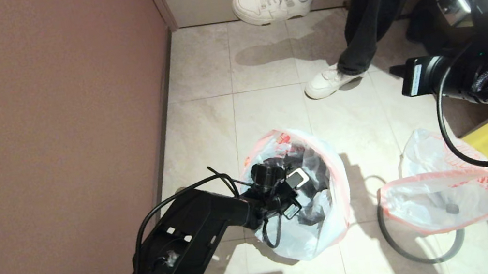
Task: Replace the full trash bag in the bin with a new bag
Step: Put the new garbage bag on the trash can, then place the trash can ring on the trash can
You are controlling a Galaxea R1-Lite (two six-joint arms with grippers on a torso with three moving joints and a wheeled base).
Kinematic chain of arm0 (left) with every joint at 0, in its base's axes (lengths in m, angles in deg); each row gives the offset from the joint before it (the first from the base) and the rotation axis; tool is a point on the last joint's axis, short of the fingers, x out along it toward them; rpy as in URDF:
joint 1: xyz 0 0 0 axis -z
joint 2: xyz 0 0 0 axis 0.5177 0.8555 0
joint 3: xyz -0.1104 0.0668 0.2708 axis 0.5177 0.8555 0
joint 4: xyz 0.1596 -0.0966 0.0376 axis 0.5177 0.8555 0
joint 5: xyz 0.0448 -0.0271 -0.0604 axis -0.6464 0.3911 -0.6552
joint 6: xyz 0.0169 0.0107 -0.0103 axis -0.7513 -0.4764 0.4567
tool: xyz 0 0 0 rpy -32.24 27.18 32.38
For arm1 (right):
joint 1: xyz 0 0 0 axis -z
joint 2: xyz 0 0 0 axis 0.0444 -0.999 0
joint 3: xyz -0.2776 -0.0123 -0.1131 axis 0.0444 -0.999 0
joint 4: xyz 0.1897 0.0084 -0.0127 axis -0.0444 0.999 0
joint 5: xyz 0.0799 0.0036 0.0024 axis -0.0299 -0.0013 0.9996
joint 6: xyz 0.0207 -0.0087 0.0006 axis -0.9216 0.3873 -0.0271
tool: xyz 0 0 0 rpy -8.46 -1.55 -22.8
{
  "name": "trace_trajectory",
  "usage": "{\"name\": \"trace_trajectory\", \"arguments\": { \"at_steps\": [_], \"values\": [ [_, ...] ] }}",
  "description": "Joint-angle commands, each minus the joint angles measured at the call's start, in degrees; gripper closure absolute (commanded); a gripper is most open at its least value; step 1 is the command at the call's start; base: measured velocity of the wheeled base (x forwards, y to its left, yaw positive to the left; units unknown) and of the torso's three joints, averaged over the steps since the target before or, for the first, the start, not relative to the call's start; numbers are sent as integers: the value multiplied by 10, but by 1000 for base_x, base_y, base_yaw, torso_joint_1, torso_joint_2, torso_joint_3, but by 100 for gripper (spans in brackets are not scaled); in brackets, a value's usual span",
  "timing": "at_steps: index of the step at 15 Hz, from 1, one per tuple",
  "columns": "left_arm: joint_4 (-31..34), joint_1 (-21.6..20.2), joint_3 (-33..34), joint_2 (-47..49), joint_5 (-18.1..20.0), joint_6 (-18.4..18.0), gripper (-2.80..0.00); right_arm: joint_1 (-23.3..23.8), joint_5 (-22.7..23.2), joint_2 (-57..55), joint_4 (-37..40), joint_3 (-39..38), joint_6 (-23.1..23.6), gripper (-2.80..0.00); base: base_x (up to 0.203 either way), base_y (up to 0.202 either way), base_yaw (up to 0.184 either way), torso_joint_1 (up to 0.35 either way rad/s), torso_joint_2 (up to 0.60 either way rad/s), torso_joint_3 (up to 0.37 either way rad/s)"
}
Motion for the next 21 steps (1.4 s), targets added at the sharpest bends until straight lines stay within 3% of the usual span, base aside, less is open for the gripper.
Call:
{"name": "trace_trajectory", "arguments": {
  "at_steps": [1, 6, 8, 10, 11, 13, 15, 18, 19, 21],
  "values": [
    [-12, -2, 0, -6, 0, 5, 0, -1, 0, 0, -2, -1, 0, 0, 0, 0, 0, 0, 0, 0],
    [-77, 26, 4, -100, -19, 123, 0, 0, -3, -28, -4, -9, -5, 0, 0, 0, 0, 0, 0, 0],
    [-136, 41, 13, -139, -76, 168, 0, -28, -28, -4, -4, -12, 5, 0, 0, 0, 0, 0, 0, 0],
    [-175, 45, 50, -162, -157, 192, 0, -48, -103, 37, 11, -9, 64, 0, 0, 0, 0, 0, 0, 0],
    [-200, 43, 76, -186, -189, 205, 0, -60, -132, 59, 36, -3, 70, 0, 0, 0, 0, 0, 0, 0],
    [-220, 39, 162, -258, -214, 229, 0, -67, -205, 76, 123, 22, 73, 0, 0, 0, 0, 0, 0, 0],
    [-227, 43, 284, -336, -230, 258, 0, -45, -236, 89, 171, 17, 59, 0, 0, 0, 0, 0, 0, 0],
    [-230, 60, 423, -453, -287, 317, 0, 3, -247, 127, 224, 10, 30, 0, 0, 0, 0, 0, 0, 0],
    [-226, 63, 462, -486, -317, 324, 0, 18, -254, 151, 241, -5, 27, 0, 0, 0, 0, 0, 0, 0],
    [-215, 66, 562, -568, -342, 330, 0, 50, -267, 214, 284, -48, 25, 0, 0, 0, 0, 0, 0, 0]
  ]
}}
